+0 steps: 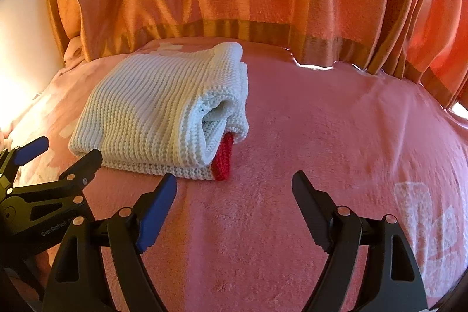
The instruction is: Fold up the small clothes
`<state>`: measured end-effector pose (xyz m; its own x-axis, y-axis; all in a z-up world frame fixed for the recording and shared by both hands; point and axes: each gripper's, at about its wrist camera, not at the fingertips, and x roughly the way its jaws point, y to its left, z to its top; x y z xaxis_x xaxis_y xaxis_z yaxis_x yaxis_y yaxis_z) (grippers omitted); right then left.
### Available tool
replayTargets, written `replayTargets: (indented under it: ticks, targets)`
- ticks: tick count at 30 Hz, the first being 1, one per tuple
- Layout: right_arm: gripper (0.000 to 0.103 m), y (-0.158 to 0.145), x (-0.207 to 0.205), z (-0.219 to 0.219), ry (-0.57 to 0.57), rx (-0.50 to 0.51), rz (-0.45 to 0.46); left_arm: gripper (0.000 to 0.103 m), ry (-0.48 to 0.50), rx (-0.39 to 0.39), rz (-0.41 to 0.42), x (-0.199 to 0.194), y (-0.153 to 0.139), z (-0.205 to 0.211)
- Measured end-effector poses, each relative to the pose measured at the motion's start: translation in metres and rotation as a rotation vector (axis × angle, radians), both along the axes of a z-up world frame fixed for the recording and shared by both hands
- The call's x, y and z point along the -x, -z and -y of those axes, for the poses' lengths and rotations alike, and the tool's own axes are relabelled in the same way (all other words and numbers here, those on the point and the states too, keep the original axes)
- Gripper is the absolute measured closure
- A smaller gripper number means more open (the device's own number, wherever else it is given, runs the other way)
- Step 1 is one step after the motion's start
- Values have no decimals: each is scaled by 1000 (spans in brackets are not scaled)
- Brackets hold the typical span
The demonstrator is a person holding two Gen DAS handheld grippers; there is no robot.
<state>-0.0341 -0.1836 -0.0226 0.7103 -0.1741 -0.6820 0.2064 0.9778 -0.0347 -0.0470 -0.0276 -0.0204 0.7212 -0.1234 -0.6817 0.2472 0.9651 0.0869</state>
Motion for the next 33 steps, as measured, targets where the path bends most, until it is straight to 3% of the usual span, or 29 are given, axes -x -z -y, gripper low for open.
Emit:
replayTargets:
  ticks: [33]
  targets:
    - [23,3,-1,-6,-3,1,-12,6,4,-9,0,0,0,2]
